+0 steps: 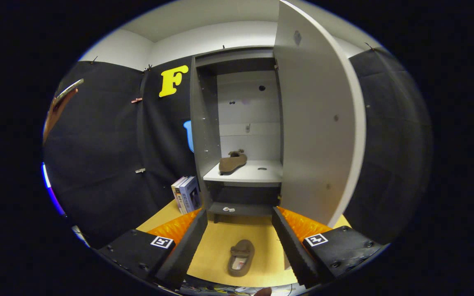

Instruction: Open the shoe cabinet door, grab the shoes and put them into the shoe cabinet, then close the shoe cabinet door.

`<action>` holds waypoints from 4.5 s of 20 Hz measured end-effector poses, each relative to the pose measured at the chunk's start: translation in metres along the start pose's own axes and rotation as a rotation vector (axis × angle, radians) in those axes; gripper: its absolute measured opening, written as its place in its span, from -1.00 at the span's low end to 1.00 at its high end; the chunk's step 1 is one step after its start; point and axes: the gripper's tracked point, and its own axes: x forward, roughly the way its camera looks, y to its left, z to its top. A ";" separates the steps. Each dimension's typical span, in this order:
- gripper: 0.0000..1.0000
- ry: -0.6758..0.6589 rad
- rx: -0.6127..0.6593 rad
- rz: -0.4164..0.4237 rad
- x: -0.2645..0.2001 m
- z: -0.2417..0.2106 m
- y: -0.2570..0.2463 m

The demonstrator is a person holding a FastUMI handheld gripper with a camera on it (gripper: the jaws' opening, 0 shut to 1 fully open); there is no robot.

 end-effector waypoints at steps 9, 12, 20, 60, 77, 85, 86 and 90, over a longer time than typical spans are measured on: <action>0.99 0.233 0.061 -0.036 0.063 -0.121 0.012; 0.97 0.348 0.086 -0.040 0.075 -0.174 0.016; 0.98 0.578 0.134 -0.050 0.107 -0.304 0.024; -0.86 -0.003 0.067 -0.242 0.236 0.040 -0.028; -0.86 0.100 0.043 -0.283 0.460 0.085 -0.098; -0.85 0.203 0.027 -0.323 0.517 0.049 -0.115; -0.85 0.220 0.021 -0.336 0.519 0.046 -0.117; -0.78 0.280 0.020 -0.356 0.516 0.034 -0.120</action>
